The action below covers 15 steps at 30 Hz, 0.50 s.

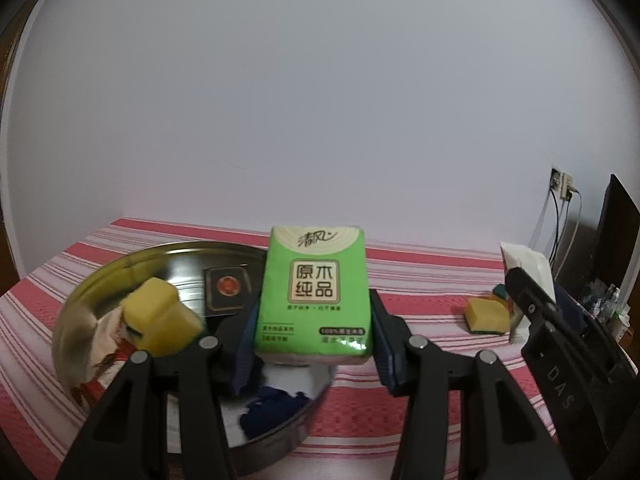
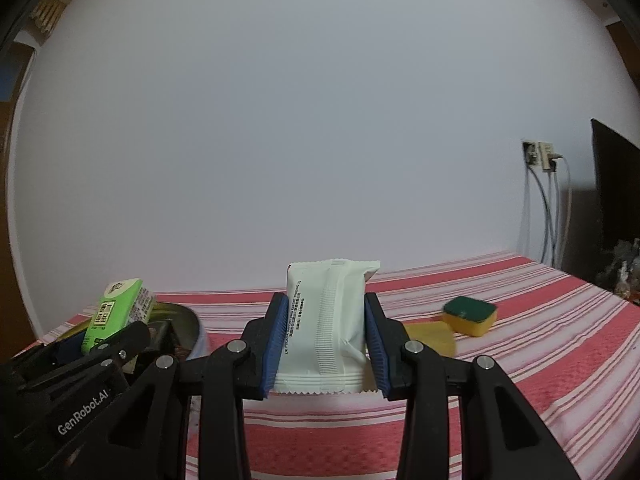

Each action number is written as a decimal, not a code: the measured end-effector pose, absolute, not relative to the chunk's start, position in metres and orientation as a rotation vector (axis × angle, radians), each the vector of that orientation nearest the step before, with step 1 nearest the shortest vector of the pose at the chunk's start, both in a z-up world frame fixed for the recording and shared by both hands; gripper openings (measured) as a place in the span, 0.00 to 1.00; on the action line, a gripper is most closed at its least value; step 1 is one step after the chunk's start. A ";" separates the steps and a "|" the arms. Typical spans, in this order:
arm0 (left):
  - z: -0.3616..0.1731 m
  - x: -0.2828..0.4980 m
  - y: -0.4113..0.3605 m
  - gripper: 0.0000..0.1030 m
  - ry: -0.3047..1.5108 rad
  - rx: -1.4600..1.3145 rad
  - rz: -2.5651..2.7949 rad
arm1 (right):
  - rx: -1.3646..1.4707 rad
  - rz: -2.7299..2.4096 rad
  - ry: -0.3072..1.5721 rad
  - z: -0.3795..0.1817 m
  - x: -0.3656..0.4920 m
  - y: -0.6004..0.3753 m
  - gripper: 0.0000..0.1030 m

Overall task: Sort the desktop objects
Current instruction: 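Lift the green tissue pack and white packet toward the tin with both grippers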

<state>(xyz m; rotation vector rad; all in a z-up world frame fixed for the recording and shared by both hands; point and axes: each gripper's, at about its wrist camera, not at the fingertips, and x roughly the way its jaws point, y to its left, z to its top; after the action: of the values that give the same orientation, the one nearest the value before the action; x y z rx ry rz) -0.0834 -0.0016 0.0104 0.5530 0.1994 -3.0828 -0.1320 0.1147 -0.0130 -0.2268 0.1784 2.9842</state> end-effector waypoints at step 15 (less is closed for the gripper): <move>0.011 -0.080 -0.061 0.48 0.261 0.550 -2.956 | -0.232 3.153 0.164 0.008 -0.152 0.055 0.40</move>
<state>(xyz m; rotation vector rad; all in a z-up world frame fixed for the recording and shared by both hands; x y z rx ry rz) -0.0798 -0.0609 0.0114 0.5495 0.2611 -2.9558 -0.1519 0.0551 0.0077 -0.2318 0.1640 3.1530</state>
